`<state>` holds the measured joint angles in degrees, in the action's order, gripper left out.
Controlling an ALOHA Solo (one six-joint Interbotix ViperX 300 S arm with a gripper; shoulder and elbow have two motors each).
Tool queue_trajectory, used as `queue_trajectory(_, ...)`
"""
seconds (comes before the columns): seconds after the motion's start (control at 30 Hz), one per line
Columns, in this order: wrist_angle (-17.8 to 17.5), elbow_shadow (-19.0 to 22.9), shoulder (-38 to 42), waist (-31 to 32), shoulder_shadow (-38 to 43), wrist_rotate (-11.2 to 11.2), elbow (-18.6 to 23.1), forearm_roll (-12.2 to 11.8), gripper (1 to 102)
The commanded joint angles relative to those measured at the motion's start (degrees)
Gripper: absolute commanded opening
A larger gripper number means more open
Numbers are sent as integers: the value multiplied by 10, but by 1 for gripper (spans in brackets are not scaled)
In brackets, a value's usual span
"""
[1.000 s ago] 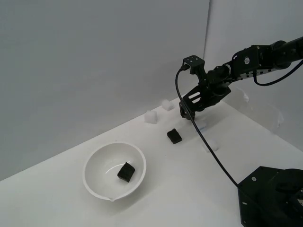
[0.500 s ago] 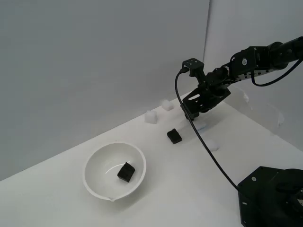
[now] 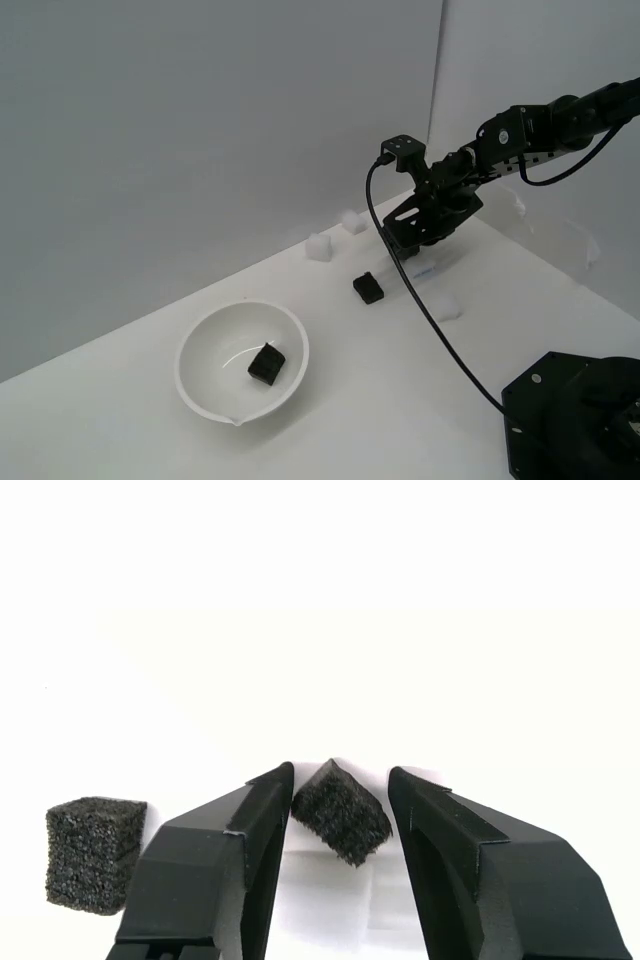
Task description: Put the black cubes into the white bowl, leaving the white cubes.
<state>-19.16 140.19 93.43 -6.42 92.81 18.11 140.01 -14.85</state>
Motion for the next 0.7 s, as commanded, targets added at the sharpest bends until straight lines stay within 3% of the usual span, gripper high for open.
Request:
queue_trajectory(0.0, -2, -8, 9, -5, 12, -1, -6, -3, 42)
queue_trajectory(0.1, -2, -8, 13, -6, 18, -1, -5, -3, 15)
queue_trajectory(0.17, -3, -7, 18, -5, 23, -1, -5, -3, 6)
queue_trajectory(0.33, -7, -8, 28, -6, 33, 0, -5, -3, 3)
queue_trajectory(0.67, -57, -8, 101, -6, 108, -1, -5, 3, 3)
